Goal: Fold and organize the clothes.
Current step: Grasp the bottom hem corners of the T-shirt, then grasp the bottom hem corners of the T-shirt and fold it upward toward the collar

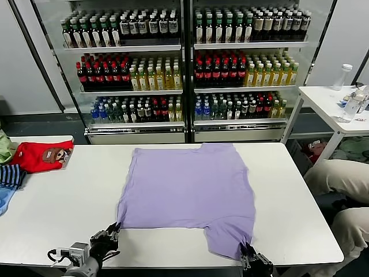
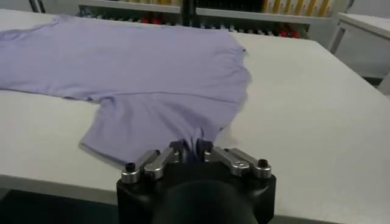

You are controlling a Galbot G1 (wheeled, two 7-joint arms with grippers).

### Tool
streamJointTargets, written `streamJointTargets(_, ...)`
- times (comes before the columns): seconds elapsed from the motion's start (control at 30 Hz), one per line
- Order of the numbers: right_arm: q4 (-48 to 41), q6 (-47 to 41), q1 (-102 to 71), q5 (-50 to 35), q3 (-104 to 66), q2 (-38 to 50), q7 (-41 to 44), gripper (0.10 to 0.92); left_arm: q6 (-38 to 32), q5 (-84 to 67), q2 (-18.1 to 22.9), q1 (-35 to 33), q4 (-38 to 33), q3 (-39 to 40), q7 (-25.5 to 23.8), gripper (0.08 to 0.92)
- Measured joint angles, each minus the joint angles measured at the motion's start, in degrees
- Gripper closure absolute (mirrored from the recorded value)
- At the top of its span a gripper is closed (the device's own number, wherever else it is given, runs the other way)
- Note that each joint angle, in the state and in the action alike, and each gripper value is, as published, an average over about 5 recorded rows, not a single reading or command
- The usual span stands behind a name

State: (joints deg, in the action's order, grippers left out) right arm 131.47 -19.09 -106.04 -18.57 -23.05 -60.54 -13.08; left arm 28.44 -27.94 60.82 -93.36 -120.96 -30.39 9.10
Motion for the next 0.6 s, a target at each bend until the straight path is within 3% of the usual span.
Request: streamJointTargets(0.6,10.07,0.34,-8.01,-1.15,-6.04,3.74,2.13,0.909,-2.49,-2.18,-3.92,-16.30,-11.90,-8.64,3.70,0.912)
